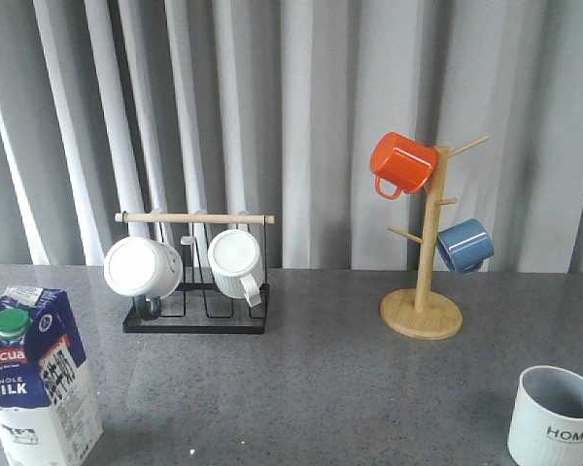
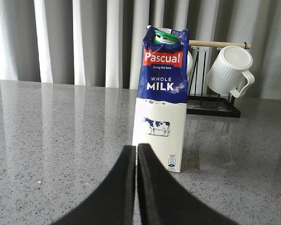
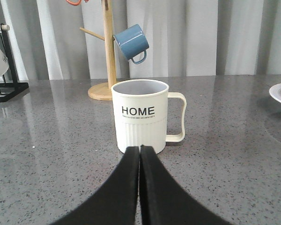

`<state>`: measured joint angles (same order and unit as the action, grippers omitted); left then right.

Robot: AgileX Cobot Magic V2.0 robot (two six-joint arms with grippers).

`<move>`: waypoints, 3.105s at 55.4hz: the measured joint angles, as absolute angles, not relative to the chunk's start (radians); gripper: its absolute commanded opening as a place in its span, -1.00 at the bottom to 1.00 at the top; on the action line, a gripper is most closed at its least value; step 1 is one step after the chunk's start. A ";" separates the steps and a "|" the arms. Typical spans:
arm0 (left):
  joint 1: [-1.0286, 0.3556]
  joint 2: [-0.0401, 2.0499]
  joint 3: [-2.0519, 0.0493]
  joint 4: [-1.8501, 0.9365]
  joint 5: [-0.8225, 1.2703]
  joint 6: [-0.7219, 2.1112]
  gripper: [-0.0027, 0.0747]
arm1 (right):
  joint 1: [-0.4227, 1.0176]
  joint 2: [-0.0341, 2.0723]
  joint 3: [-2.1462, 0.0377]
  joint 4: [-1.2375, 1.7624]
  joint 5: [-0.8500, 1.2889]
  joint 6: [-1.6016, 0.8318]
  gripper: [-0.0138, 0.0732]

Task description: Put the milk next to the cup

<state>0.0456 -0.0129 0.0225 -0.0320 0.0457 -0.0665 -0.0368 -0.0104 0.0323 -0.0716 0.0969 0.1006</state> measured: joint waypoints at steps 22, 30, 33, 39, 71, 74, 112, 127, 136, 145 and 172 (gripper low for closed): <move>0.046 -0.013 0.022 -0.032 0.046 -0.066 -0.95 | -0.037 -0.010 0.032 -0.072 0.097 0.101 -0.69; 0.046 -0.013 0.022 -0.032 0.046 -0.066 -0.95 | -0.037 -0.010 0.032 -0.072 0.097 0.101 -0.69; 0.046 -0.013 0.022 -0.032 0.046 -0.066 -0.95 | -0.037 -0.010 0.032 -0.072 0.097 0.101 -0.69; 0.046 -0.013 0.022 -0.032 0.046 -0.066 -0.95 | -0.037 -0.010 0.032 -0.072 0.097 0.101 -0.69; 0.046 -0.010 -0.046 -0.037 -0.090 -0.074 -0.95 | -0.037 -0.010 0.031 -0.069 -0.391 0.132 -0.69; 0.046 0.012 -0.099 -0.034 -0.109 -0.074 -0.95 | -0.037 0.003 0.013 -0.064 -0.453 0.147 -0.69; -0.013 0.590 -0.582 -0.078 0.150 -0.091 -0.95 | -0.037 0.734 -0.499 0.054 -0.017 0.044 -0.69; -0.015 0.590 -0.582 -0.081 0.124 -0.092 -0.89 | -0.037 0.734 -0.499 0.055 0.039 0.043 -0.67; -0.015 0.590 -0.582 -0.080 0.089 -0.083 -0.55 | -0.037 0.734 -0.504 0.013 0.055 -0.021 -0.55; -0.017 0.590 -0.582 -0.080 0.088 -0.067 0.04 | -0.037 0.734 -0.529 0.000 0.093 -0.051 -0.23; -0.081 0.590 -0.582 -0.080 0.074 -0.064 0.48 | -0.037 0.734 -0.534 0.040 0.048 -0.115 0.61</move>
<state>-0.0807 0.5896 -0.5825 -0.0802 0.0742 -0.0638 -0.0368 0.7342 -0.5341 0.0400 0.0481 -0.1146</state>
